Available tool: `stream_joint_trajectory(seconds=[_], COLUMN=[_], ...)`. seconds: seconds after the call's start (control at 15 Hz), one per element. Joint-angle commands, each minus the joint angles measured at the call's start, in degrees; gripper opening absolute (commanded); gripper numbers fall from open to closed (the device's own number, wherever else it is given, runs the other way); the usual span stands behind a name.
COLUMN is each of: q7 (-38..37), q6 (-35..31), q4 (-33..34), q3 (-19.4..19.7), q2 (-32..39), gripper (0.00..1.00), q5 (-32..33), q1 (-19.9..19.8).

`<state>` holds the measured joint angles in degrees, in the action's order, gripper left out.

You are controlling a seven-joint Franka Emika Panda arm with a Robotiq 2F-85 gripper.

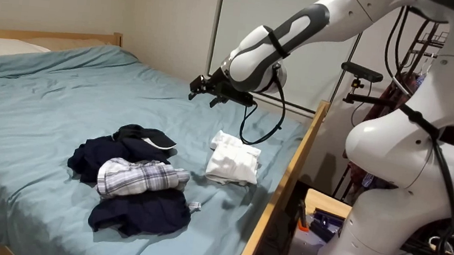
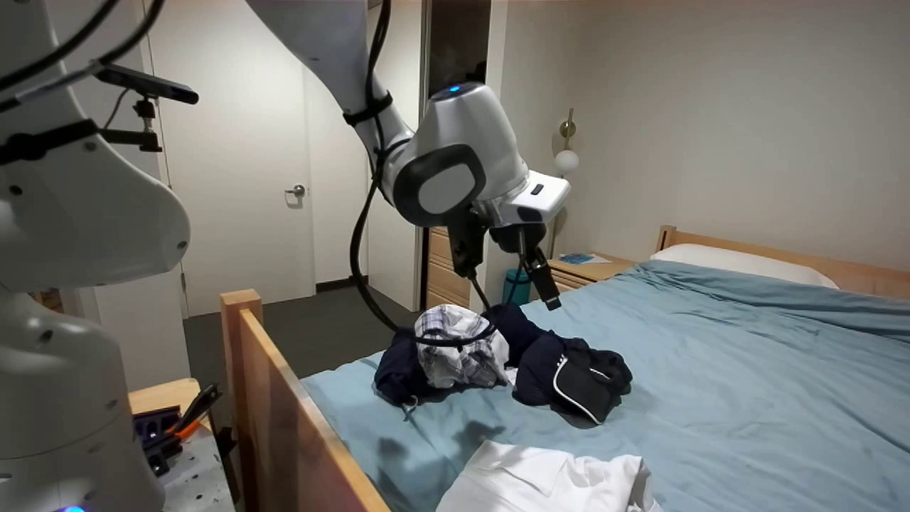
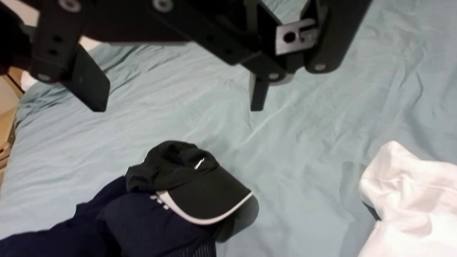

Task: Move the cap to the left

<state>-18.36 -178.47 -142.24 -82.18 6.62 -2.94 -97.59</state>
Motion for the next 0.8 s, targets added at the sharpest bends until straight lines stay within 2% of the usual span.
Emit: stream_joint_trajectory(seconds=[0.0,0.27,0.47,0.67,0.73], q7=[4.93,3.58,4.3,3.05,1.37], q6=[15.69,35.54,49.99,64.52,57.91], q4=[7.67,13.44,17.79,20.95,19.72], q3=[-6.2,-13.18,-21.27,-27.3,-20.83], q2=[6.29,6.02,9.64,11.74,9.73], gripper=[1.0,1.0,1.0,1.0,1.0], q5=[1.39,1.4,3.92,7.14,6.95], q1=[-5.85,-12.34,-19.2,-23.48,-17.24])
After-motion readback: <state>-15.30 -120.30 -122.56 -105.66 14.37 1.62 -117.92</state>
